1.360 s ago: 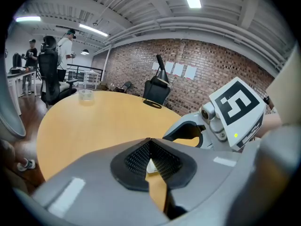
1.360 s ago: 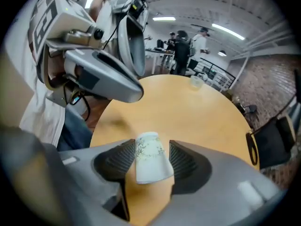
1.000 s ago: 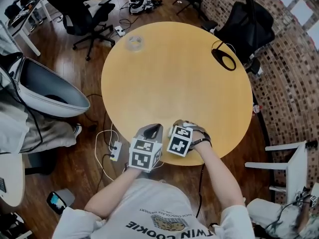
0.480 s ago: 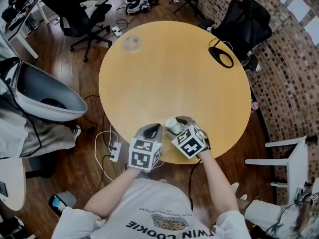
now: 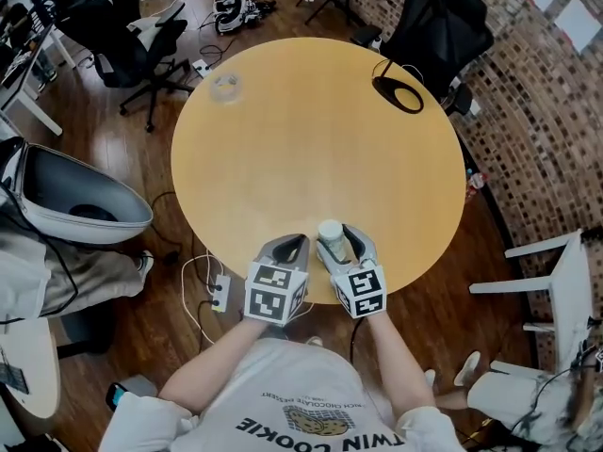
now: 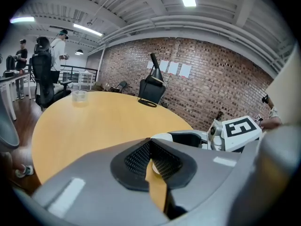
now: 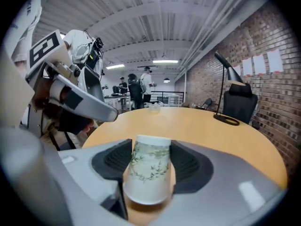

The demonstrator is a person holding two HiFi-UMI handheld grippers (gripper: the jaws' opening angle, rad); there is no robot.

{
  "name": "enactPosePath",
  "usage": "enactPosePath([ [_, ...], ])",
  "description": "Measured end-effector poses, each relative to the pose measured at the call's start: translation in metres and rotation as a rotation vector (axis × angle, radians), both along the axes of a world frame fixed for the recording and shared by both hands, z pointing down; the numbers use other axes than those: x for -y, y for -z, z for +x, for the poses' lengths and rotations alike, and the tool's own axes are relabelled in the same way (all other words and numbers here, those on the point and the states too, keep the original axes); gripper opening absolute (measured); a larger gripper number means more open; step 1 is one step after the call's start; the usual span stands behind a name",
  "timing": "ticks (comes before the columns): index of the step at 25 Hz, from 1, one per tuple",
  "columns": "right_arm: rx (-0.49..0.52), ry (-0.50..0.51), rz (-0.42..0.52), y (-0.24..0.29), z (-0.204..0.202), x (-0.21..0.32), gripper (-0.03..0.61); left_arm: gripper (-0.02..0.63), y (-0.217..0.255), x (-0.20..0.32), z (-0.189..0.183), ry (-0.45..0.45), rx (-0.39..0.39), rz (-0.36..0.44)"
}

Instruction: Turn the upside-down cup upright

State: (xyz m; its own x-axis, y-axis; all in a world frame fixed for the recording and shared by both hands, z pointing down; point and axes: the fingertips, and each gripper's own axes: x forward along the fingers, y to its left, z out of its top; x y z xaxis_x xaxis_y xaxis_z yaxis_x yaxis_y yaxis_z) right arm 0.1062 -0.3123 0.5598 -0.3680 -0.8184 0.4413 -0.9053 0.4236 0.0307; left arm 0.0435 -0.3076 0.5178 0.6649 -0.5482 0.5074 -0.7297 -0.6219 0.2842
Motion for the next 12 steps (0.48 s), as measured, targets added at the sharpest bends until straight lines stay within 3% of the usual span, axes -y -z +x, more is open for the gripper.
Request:
enactPosePath([
  [6,0.038,-0.103,0.092,-0.006,0.006,-0.010,0.256,0.003,-0.002,-0.009,0.009,-0.010,0.018,0.004],
  [12,0.046,-0.110,0.053,-0.019,0.010,-0.021,0.258,0.003,-0.003,-0.018,0.012,0.001,0.027,0.016],
])
